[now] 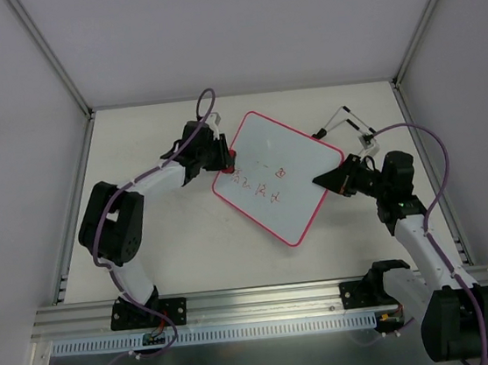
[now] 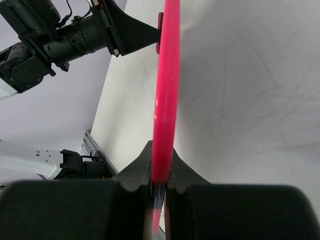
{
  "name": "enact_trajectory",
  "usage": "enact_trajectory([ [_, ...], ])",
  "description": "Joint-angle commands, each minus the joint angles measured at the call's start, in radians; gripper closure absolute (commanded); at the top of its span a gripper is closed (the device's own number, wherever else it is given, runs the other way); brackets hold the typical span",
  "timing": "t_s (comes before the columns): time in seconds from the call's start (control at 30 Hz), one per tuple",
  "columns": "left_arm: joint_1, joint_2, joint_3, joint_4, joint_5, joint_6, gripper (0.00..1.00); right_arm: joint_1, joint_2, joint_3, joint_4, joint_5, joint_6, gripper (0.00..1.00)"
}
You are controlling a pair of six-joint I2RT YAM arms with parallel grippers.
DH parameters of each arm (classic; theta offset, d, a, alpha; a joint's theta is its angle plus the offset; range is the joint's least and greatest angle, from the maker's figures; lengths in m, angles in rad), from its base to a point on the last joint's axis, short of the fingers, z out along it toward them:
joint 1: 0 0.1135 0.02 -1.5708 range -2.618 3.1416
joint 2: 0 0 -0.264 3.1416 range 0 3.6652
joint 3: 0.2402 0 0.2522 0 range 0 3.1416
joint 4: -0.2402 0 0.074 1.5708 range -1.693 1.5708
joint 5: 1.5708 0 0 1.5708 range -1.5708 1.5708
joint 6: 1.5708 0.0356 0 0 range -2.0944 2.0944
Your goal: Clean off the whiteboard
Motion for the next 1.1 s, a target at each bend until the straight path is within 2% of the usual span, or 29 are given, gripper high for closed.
enact_trajectory([
  [0.0, -0.111, 0.017, 0.015, -0.016, 0.046, 0.024, 1.00, 0.028, -0.038, 0.026, 0.167, -0.132, -0.082, 1.00],
  [0.3, -0.395, 0.073, 0.124, -0.016, 0.030, 0.017, 1.00, 0.028, -0.032, 0.024, 0.184, -0.127, -0.073, 1.00],
  [0.43, -0.485, 0.095, 0.165, -0.025, 0.030, 0.041, 1.00, 0.030, -0.031, 0.020, 0.188, -0.127, -0.071, 1.00],
  [0.53, -0.513, 0.093, 0.186, -0.031, 0.027, 0.034, 1.00, 0.030, -0.029, 0.017, 0.190, -0.129, -0.071, 1.00],
  [0.77, -0.452, 0.066, 0.173, -0.040, -0.042, 0.017, 1.00, 0.030, -0.031, 0.010, 0.191, -0.136, -0.069, 1.00],
  [1.07, -0.218, 0.070, 0.151, -0.045, -0.079, 0.031, 1.00, 0.030, -0.037, 0.003, 0.190, -0.149, -0.065, 1.00],
])
